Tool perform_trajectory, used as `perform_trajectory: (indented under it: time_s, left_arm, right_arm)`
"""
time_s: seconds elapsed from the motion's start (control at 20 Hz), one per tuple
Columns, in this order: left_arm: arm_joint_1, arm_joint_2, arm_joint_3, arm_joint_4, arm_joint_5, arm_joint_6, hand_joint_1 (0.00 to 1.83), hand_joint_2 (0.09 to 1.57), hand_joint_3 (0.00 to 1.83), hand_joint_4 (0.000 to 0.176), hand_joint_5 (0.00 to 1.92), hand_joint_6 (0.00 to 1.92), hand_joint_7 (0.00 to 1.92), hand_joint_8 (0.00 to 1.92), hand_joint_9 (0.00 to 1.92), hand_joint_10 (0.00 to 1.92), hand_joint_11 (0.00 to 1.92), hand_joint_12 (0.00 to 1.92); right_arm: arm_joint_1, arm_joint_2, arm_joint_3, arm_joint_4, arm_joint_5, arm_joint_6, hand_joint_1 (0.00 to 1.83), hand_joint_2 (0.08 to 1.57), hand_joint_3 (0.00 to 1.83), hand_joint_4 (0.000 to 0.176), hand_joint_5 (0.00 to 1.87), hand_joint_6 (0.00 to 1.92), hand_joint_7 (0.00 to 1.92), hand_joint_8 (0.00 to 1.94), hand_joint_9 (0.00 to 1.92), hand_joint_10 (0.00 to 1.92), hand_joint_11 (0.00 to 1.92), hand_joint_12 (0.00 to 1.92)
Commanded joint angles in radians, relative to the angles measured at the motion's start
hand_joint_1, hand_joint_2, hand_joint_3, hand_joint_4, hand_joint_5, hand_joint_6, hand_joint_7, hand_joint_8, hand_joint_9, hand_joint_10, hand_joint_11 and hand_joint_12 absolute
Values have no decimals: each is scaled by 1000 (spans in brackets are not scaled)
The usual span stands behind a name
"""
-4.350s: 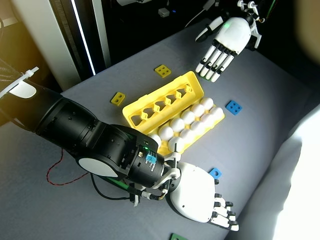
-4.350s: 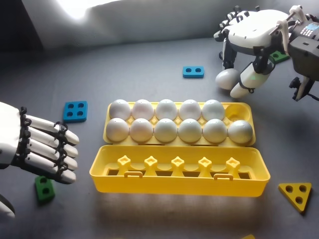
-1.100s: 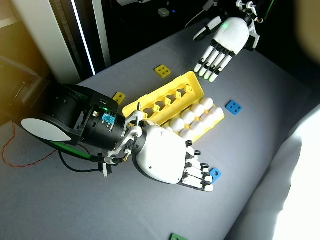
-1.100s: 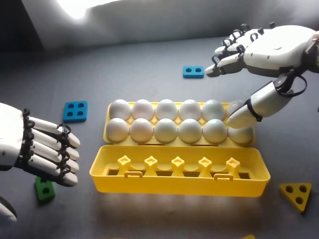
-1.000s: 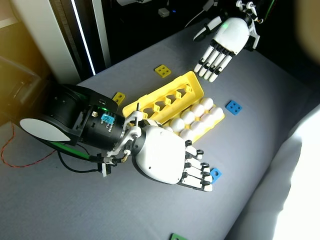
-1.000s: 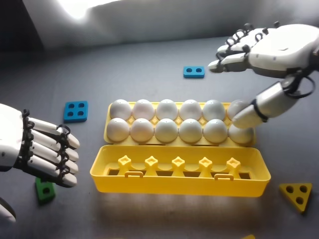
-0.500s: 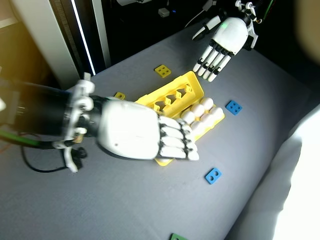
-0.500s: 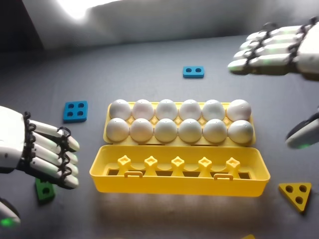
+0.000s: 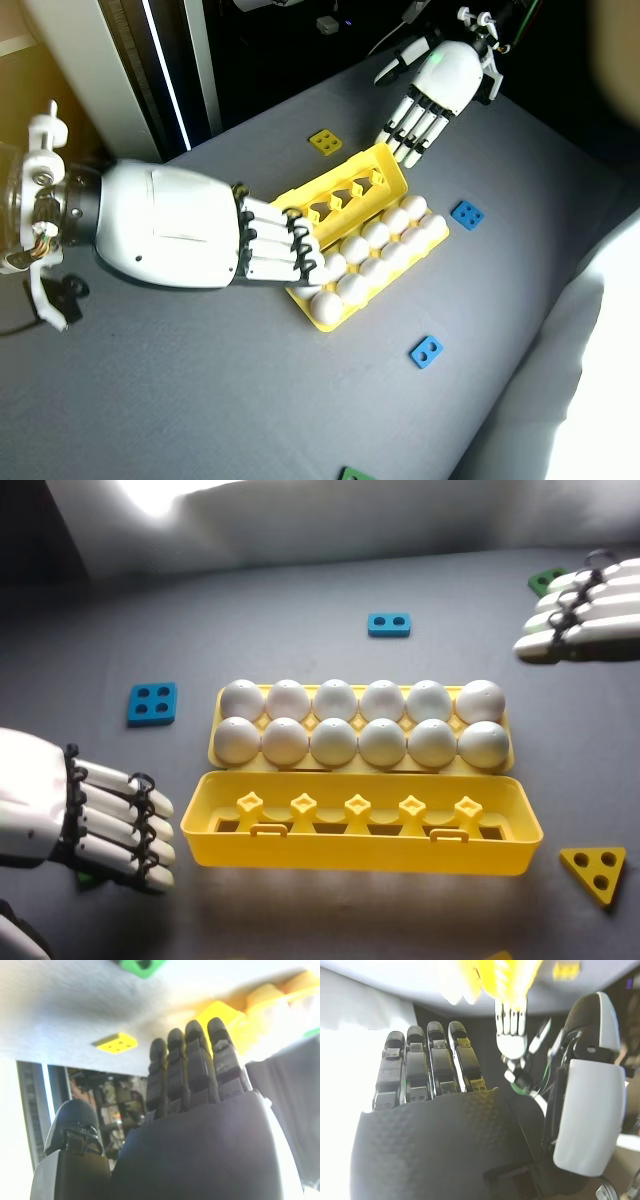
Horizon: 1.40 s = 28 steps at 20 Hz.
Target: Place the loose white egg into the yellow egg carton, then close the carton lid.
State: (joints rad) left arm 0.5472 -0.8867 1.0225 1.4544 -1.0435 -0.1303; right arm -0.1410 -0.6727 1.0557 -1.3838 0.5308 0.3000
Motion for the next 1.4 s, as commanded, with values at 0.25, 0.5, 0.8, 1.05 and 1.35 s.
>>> perform_trajectory:
  time_s: [0.25,0.5,0.8,1.05,1.35]
  left_arm:
    - [16,-9,-32,-63,-12,14,0,1215,0,0,168,0,152,0,117,2,0,196]
    - [17,-19,-55,-62,11,22,0,1212,0,0,105,1,108,1,78,0,0,64]
    - [-8,-15,-64,-63,18,9,0,1208,0,0,51,0,55,0,36,0,0,0]
    - [-51,-11,-47,-63,4,-21,0,1205,0,0,20,0,28,0,14,0,0,0]
    - [-138,-13,-8,-63,-16,-52,0,1195,0,0,1,0,3,0,0,0,0,0]
  right_arm:
    - [-25,41,-34,50,-94,27,466,856,5,0,86,0,63,0,35,1,2,2]
    - [-25,58,-37,50,-91,26,468,829,0,0,90,1,65,0,34,0,0,0]
    - [16,80,-19,134,-80,-38,480,807,0,0,123,9,101,9,61,7,7,5]
    - [21,66,50,330,-90,-109,468,814,0,0,109,1,88,2,46,0,0,0]
    - [17,63,55,330,-92,-133,444,837,6,0,112,3,86,0,49,2,2,1]
